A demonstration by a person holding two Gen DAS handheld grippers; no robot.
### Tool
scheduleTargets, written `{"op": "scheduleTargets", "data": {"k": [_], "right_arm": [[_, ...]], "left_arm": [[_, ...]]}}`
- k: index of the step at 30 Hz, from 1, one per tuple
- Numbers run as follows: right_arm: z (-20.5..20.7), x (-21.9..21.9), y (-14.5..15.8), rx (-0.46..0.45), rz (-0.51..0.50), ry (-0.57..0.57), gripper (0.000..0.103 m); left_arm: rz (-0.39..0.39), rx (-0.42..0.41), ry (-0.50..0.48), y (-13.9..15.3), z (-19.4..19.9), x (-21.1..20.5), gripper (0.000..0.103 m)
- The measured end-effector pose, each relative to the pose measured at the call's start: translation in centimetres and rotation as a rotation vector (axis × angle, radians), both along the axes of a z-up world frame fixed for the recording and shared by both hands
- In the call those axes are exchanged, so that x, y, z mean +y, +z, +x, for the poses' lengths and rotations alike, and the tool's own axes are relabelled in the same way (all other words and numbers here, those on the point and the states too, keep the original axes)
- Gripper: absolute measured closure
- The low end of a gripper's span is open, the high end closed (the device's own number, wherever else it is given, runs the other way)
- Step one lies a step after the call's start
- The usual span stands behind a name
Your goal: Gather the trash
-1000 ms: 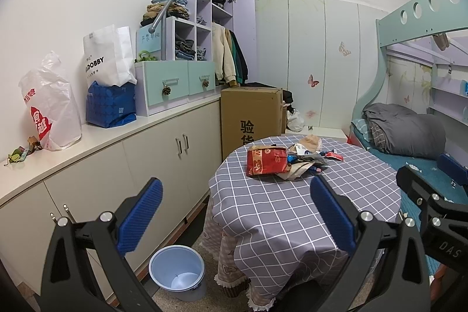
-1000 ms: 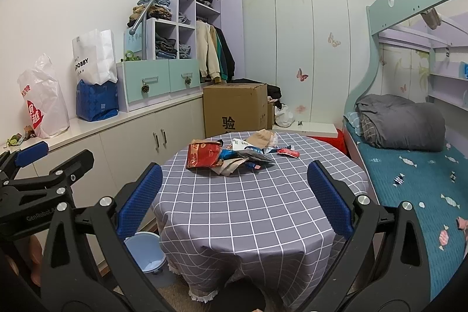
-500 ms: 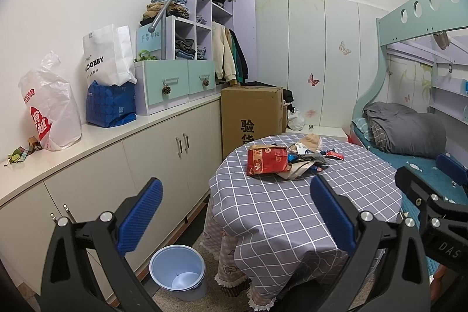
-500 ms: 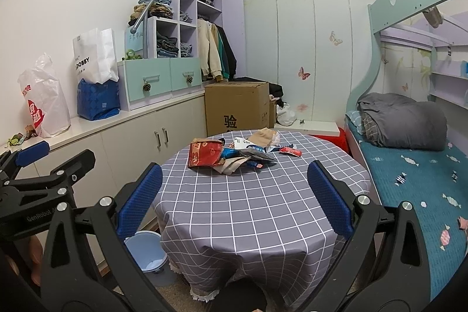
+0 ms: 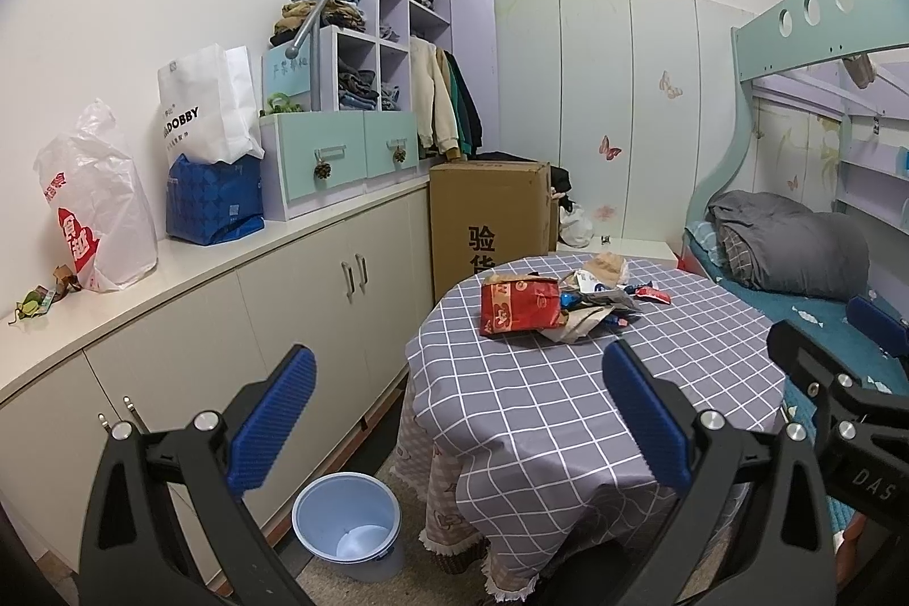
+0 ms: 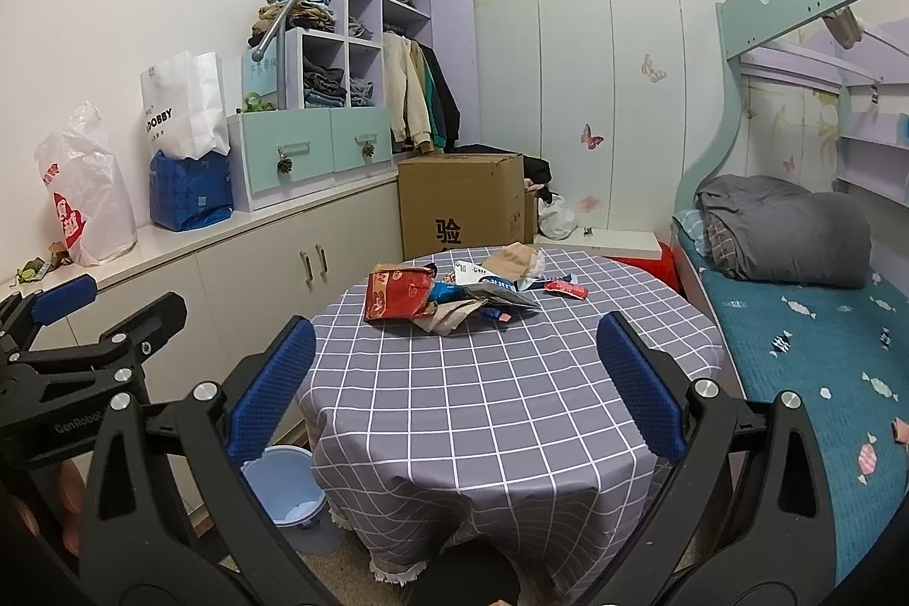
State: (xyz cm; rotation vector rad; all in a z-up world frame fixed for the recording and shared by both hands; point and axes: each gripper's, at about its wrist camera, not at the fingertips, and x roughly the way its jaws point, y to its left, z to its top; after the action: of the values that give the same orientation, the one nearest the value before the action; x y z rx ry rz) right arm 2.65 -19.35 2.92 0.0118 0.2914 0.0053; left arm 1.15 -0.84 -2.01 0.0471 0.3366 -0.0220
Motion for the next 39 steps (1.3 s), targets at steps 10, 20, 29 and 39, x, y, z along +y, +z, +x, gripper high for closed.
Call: {"op": "scheduleTargets", "data": {"k": [10,20,29,39], "right_arm": [[2.4,-1.2,-1.5,0.056,0.022,-0.021,0.006],[9.2,-3.9,-5.9,0.175,0.035,-0.070,0.006],[16.9,-6.7,-9.1,0.293,0.072,-0.091,0.006],[23.1,-9.5,-10.0,0.335,0.106,-0.112,0.006]], "left_arm": [[0.020,0.077,-0.004,-1.7,2.6,-0.4,0.004],[0.069,0.243,-0.026,-5.8,10.3,-1.9,0.004],[0.005,0.381,-0.070,-8.4,19.5,-3.2,0.004],[0.026,0.418,-0.064,-9.9,28.7,-8.5,0.004]]}}
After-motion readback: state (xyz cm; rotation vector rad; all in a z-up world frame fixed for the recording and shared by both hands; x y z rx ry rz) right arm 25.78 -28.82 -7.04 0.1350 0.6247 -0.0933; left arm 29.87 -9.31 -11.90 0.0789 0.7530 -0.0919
